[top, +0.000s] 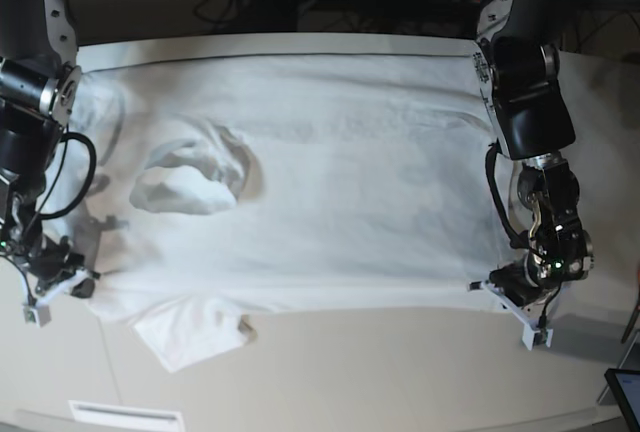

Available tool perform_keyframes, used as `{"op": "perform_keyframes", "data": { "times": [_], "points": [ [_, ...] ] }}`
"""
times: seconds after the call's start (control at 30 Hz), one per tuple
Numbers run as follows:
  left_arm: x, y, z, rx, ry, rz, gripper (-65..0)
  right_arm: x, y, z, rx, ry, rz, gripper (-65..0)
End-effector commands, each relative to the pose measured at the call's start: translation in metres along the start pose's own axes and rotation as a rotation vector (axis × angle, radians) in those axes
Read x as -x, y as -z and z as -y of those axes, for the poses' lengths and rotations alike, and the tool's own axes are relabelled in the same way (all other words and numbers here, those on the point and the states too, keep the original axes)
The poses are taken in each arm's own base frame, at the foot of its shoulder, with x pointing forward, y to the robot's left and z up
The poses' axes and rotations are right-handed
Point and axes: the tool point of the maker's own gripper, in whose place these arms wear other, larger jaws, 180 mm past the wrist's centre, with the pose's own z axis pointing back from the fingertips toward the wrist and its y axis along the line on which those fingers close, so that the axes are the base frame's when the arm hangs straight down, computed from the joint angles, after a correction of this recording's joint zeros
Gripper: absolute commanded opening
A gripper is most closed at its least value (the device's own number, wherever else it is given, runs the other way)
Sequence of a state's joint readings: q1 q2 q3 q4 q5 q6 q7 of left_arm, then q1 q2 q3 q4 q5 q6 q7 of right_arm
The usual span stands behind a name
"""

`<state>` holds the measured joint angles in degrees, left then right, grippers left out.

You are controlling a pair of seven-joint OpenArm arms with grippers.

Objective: Fold the T-shirt properly
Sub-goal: 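Fold the held side edges inward over the shirt body with both grippers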

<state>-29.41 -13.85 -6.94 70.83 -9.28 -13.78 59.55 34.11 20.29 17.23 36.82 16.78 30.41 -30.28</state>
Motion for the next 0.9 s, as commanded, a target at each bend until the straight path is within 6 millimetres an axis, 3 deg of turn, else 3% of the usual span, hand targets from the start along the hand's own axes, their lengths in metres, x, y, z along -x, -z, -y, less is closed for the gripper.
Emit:
{"op": "perform_keyframes", "data": {
  "times": [0.0, 0.33, 0.57, 0.87],
  "points": [
    [-0.020, -0.012, -0.015, -0.041, 0.016, 0.053, -65.0, -0.039, -0.011, 0.010, 0.017, -0.011, 0.095, -65.0],
    [0.001, -0.033, -0.022, -0.079, 0.074, 0.056, -65.0, -0.036, -0.016, 0.019, 0.032, -0.017, 0.060, -65.0],
    [0.014, -0.038, -0.021, -0.085, 0.091, 0.021, -65.0, -0.042, -0.028, 0.013, 0.032, -0.096, 0.034, -65.0],
    [0.013, -0.064, -0.007, -0.084, 0.160, 0.024, -65.0, -0.023, -0.038, 0.012, 0.051, -0.150, -0.022, -65.0]
  ]
}}
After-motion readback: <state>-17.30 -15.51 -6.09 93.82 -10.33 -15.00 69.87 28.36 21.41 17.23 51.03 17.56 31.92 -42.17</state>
